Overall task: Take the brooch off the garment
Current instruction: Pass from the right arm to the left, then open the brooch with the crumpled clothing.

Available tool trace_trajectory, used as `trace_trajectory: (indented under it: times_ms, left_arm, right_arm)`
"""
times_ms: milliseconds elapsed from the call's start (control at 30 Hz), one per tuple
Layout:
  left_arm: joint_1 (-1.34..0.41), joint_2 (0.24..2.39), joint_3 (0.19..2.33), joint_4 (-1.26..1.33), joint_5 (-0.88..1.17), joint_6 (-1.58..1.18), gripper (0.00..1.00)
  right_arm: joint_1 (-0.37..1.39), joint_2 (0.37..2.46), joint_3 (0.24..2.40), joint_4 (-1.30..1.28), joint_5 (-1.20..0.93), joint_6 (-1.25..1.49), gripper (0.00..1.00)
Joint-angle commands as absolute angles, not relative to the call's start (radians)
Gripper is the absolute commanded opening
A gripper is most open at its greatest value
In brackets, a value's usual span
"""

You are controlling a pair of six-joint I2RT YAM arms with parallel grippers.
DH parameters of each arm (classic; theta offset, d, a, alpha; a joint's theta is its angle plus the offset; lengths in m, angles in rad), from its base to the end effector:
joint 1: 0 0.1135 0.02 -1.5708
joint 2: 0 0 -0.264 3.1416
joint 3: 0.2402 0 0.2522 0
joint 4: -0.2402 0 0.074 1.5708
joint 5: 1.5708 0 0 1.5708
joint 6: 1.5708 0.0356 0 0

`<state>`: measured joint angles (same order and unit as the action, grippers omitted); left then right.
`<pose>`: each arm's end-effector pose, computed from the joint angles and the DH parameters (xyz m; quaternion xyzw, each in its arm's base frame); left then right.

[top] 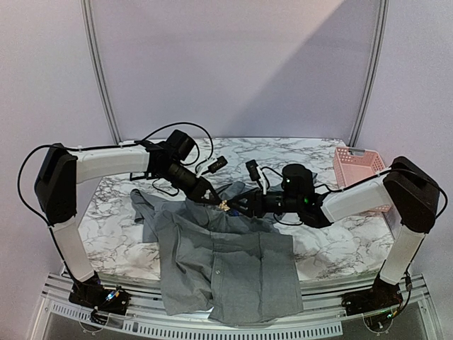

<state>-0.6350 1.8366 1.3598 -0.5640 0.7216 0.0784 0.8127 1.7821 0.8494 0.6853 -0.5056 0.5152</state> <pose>0.2964 -0.2476 0.2222 0.4019 0.8138 -0.3949 0.1420 0.2428 0.2816 0.1849 -0.2652 0.7327 0.5220 0.3469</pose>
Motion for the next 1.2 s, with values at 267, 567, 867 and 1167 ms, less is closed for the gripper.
trace_trajectory:
  times_ms: [267,567,867,1167]
  left_arm:
    - [-0.644,1.810,1.350,-0.548,0.758,0.082,0.00]
    - [-0.644,1.809,1.350,-0.548,0.760,0.082,0.00]
    - [-0.644,1.810,1.351,-0.550,0.757,0.080,0.00]
    - [-0.644,1.807,1.353,-0.553,0.756,0.081,0.00]
  right_arm:
    - [0.808,1.865,0.881,0.719,-0.533,0.540,0.45]
    - [0.805,1.894,0.903,0.710,-0.541,0.549,0.41]
    - [0.803,1.911,0.923,0.699,-0.555,0.548,0.34]
    - [0.801,1.930,0.928,0.704,-0.568,0.558,0.28]
